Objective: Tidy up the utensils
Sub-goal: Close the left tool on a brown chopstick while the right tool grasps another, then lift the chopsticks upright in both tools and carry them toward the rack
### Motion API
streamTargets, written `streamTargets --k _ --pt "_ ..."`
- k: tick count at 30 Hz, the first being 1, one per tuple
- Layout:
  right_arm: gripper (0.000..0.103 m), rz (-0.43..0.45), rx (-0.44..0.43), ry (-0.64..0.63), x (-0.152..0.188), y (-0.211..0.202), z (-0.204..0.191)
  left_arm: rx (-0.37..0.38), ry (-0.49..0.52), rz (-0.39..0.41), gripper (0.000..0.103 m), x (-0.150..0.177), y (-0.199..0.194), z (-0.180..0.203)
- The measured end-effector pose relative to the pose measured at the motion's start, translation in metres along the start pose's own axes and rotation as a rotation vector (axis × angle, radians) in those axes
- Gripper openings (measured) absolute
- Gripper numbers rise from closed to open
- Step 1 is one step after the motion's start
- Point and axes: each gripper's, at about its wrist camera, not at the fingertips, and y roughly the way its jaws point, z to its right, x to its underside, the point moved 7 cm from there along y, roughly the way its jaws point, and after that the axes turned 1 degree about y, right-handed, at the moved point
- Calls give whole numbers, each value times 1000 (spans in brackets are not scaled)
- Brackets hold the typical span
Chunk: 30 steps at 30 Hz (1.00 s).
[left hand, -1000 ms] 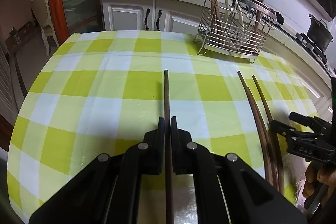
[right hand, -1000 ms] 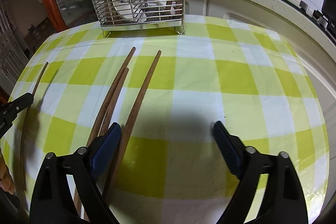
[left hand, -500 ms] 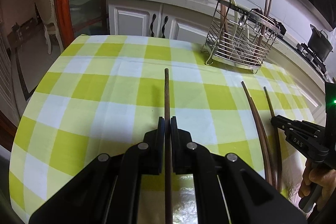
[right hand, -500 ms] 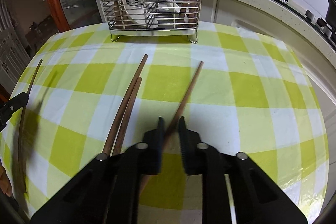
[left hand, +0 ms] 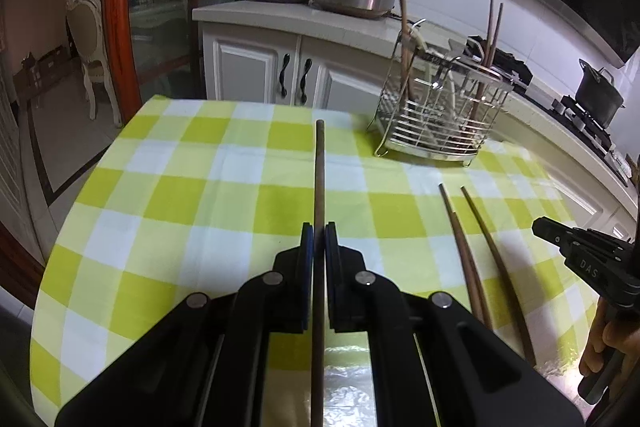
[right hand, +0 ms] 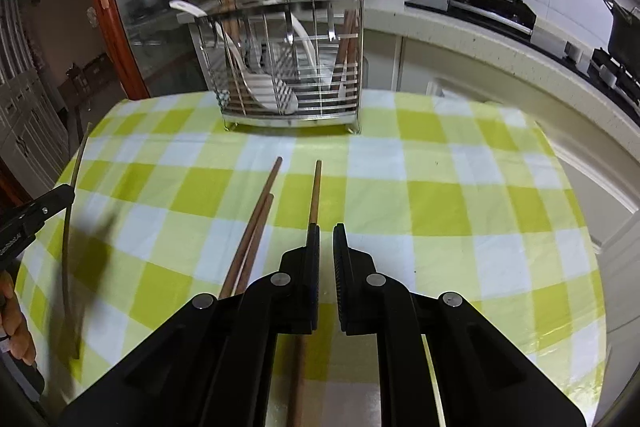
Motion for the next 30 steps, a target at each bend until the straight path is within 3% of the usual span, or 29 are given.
streamTargets --k 9,14,21,25,30 --pt "13 -156 7 -18 20 39 -5 2 5 -21 6 4 5 3" --pt "17 -185 0 -4 24 54 -6 0 3 -24 6 3 7 0" --pt "15 -175 28 -29 20 58 -6 7 9 -25 6 3 10 1" --pt "9 -166 -7 -17 19 58 -5 9 16 -21 6 2 8 5" --pt "9 -90 -13 -13 7 31 -4 17 36 4 6 -4 -3 18"
